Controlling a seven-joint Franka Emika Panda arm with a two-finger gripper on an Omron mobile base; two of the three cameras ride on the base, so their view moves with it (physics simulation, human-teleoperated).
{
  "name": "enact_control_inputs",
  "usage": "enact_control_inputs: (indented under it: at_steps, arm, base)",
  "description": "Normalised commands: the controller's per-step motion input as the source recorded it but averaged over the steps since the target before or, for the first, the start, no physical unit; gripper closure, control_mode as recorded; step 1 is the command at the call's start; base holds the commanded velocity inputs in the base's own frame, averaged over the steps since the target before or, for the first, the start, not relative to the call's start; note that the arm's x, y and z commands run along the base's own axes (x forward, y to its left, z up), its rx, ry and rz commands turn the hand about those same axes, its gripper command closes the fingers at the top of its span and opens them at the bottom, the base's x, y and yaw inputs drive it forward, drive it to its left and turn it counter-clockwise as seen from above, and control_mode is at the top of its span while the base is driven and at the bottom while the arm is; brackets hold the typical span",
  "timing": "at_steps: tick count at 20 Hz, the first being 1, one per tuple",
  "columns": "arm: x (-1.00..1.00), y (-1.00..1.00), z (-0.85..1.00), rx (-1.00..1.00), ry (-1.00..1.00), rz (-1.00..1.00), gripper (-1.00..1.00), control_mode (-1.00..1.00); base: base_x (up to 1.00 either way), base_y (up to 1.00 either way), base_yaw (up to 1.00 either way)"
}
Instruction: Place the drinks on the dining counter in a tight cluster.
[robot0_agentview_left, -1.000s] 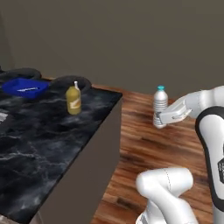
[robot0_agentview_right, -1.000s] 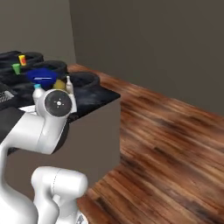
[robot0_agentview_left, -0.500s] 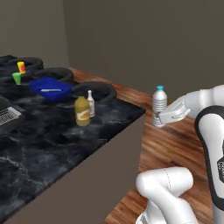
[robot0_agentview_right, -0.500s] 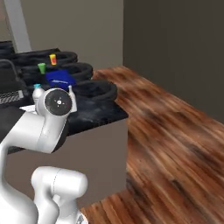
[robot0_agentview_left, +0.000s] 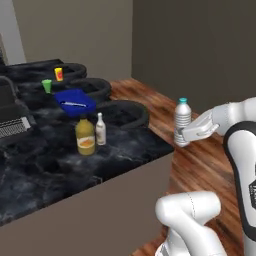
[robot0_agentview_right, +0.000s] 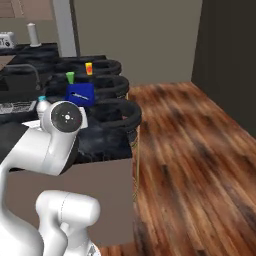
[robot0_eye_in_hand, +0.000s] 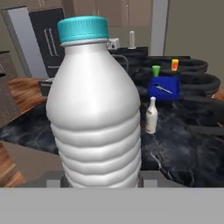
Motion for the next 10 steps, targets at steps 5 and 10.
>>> enact_control_inputs:
  at_steps: [5, 10]
  arm:
    - [0.00, 0.00, 0.00, 0.00, 0.00, 0.00, 1.00, 1.00]
    - [0.00, 0.00, 0.00, 0.00, 0.00, 0.00, 1.00, 1.00]
  base:
    - [0.94, -0.66, 0.57]
    - [0.86, -0.29, 0.41]
